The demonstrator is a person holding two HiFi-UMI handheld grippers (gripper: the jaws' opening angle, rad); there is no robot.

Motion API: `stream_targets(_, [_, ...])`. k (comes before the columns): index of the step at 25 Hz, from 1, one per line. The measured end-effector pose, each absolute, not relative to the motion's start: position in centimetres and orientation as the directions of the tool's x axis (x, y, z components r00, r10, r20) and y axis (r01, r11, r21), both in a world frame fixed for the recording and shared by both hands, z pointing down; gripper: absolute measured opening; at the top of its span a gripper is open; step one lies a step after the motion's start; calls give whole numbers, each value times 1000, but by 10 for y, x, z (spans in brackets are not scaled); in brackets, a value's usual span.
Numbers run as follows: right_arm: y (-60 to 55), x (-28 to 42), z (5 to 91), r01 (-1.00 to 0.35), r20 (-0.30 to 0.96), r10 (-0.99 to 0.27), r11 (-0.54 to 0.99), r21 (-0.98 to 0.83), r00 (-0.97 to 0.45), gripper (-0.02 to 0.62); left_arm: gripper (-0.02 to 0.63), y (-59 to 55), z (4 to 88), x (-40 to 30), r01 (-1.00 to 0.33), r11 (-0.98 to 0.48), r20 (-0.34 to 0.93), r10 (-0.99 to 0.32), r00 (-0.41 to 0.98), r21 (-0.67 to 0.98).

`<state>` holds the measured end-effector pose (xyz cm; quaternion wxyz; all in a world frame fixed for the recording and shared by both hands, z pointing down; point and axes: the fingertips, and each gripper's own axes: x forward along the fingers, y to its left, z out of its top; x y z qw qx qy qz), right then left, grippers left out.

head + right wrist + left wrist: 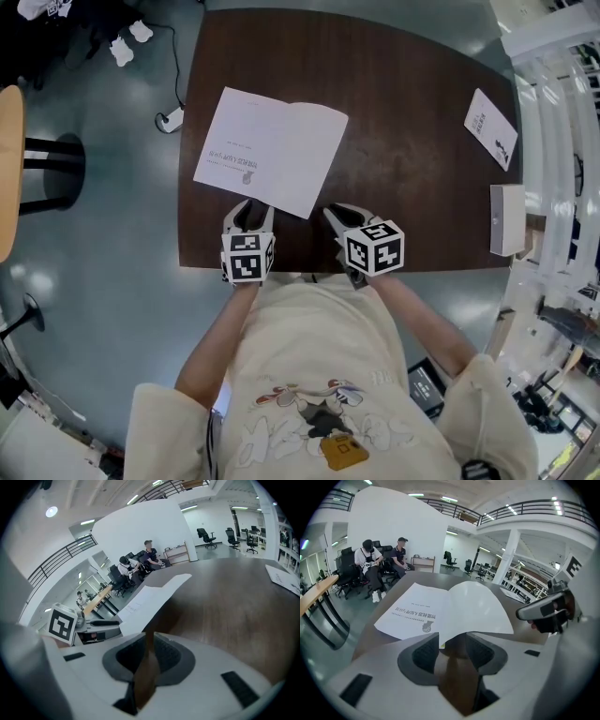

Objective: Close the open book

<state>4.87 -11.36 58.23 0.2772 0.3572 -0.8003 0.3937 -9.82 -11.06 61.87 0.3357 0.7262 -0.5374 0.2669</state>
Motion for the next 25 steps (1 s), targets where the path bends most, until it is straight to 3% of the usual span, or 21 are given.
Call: stream_targets(25, [-167,-32,575,-718,706,-307,567,-403,-638,52,181,-122,617,-156,-978,-74,740,-644,195,194])
